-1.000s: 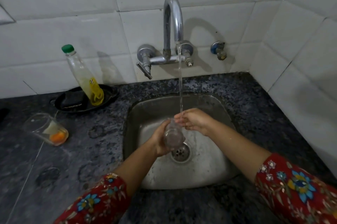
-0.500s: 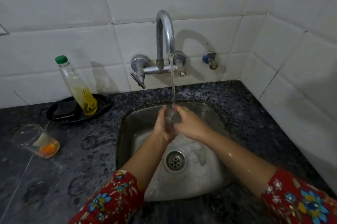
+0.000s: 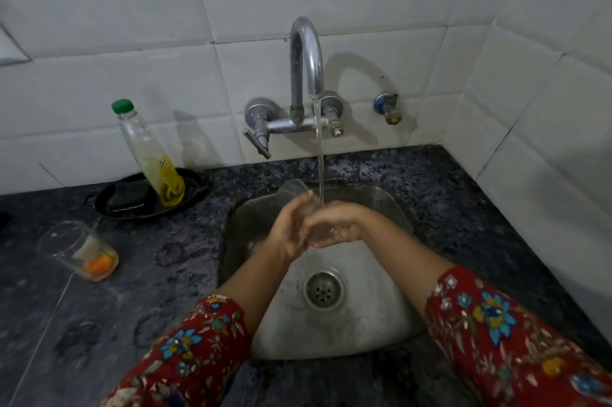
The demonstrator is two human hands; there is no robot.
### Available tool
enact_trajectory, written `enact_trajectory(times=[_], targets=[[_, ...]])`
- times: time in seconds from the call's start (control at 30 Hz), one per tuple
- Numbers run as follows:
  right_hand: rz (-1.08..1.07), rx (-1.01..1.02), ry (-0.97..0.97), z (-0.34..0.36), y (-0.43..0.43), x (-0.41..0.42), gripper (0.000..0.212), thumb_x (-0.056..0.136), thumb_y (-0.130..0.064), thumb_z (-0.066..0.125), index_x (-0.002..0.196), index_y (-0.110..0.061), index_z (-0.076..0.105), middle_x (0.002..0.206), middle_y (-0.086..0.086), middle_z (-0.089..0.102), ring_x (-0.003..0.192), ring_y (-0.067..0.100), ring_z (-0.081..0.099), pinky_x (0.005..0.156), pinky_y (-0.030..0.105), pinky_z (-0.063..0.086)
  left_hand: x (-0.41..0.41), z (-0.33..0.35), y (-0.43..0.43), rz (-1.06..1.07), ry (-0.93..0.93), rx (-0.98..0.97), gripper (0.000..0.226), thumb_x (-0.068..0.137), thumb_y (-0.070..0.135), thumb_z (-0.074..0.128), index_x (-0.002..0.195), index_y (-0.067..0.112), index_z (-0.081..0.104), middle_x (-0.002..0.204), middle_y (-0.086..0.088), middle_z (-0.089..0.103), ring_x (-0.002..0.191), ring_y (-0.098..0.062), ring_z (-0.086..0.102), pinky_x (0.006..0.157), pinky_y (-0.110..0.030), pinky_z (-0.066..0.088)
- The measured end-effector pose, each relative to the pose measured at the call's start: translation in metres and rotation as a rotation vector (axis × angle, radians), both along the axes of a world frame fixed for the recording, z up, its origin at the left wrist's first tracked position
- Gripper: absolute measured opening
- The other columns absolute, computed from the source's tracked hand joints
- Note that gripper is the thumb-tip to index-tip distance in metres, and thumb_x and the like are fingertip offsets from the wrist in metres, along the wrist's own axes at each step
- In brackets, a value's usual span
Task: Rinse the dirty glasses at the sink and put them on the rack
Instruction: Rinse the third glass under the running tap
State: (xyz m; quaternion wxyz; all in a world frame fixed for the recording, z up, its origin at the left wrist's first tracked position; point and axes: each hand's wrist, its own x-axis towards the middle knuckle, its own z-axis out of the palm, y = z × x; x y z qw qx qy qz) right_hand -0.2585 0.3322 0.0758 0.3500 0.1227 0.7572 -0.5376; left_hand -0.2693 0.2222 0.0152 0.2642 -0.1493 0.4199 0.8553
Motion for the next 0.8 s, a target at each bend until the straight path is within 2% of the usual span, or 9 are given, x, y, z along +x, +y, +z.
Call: enact_trajectory(times=[0.07,0.13,0.2,0.27,0.33,0.43,0.53,0.67,0.8], targets=[[0.025,0.191,0.087,-0.008,-0.007,-0.006,0.008,0.077,-0.007,0.069,0.077,-0.009,0.061,0.08,0.009,0.064,0.074,0.019,0.065,0.077,0.033,0.058,-0.006,-0.005,0.006,0.031,-0.041,-0.077,0.02,0.086,0.03,0.059,0.087,0.012,0.067,0.071,-0.007,0.069,0.067,-0.019,0.065,0.065,-0.032,0.055],[0.07,0.606,0.375,-0.016,-0.019,-0.003,0.014,0.079,-0.019,0.066,0.09,-0.011,0.063,0.091,0.009,0.067,0.087,0.023,0.068,0.076,0.031,0.056,-0.012,-0.003,0.015,0.11,-0.067,-0.238,0.016,0.087,0.025,0.06,0.088,0.01,0.064,0.074,-0.008,0.067,0.068,-0.019,0.063,0.058,-0.031,0.053],[0.007,0.702,0.51,-0.022,-0.024,0.003,0.023,0.083,-0.028,0.061,0.1,-0.013,0.065,0.099,0.008,0.069,0.093,0.025,0.068,0.075,0.03,0.053,-0.017,-0.001,0.016,0.162,-0.062,-0.369,0.023,0.076,0.022,0.072,0.089,0.004,0.067,0.077,-0.01,0.068,0.067,-0.02,0.065,0.053,-0.028,0.051],[-0.028,0.427,0.384,-0.028,-0.012,0.004,0.02,0.074,-0.022,0.068,0.09,-0.01,0.07,0.087,0.009,0.072,0.077,0.022,0.07,0.07,0.031,0.055,-0.015,0.003,0.009,0.056,-0.044,-0.35,0.025,0.071,0.024,0.075,0.086,0.005,0.069,0.074,-0.008,0.068,0.066,-0.019,0.065,0.058,-0.028,0.052],[-0.018,0.031,0.127,-0.034,0.006,0.008,0.014,0.068,-0.013,0.071,0.08,-0.006,0.07,0.076,0.011,0.07,0.065,0.02,0.065,0.066,0.031,0.053,-0.006,0.001,0.001,-0.091,0.002,-0.118,0.023,0.075,0.029,0.072,0.084,0.008,0.068,0.079,-0.006,0.068,0.076,-0.019,0.064,0.077,-0.033,0.052],[-0.001,-0.439,-0.148,-0.044,0.026,0.023,0.01,0.075,-0.014,0.064,0.081,-0.007,0.068,0.079,0.009,0.067,0.07,0.019,0.062,0.067,0.027,0.046,0.003,-0.012,-0.006,-0.168,0.105,0.225,0.048,0.069,0.04,0.077,0.102,0.007,0.065,0.099,-0.007,0.068,0.105,-0.025,0.062,0.097,-0.041,0.045],[-0.039,-0.495,-0.152,-0.045,0.026,0.036,0.016,0.074,-0.019,0.069,0.086,-0.009,0.07,0.084,0.009,0.068,0.076,0.02,0.062,0.065,0.024,0.048,0.009,-0.011,0.002,-0.158,0.152,0.269,0.046,0.073,0.044,0.068,0.102,0.008,0.063,0.095,-0.006,0.069,0.102,-0.024,0.063,0.096,-0.04,0.042],[-0.188,-0.24,0.151,-0.038,0.016,0.04,0.013,0.077,-0.015,0.071,0.088,-0.009,0.066,0.068,0.005,0.063,0.057,0.012,0.06,0.053,0.02,0.05,0.006,0.005,0.009,-0.092,0.181,0.052,0.03,0.077,0.036,0.063,0.093,0.011,0.063,0.083,-0.004,0.068,0.083,-0.02,0.064,0.079,-0.035,0.052],[-0.239,-0.625,-0.039,-0.037,0.028,0.043,0.02,0.078,-0.021,0.064,0.088,-0.004,0.067,0.075,0.01,0.065,0.061,0.016,0.064,0.054,0.02,0.052,0.008,0.003,0.006,-0.202,0.192,0.053,0.047,0.077,0.034,0.065,0.116,0.008,0.06,0.109,-0.01,0.069,0.103,-0.024,0.064,0.09,-0.037,0.053]])
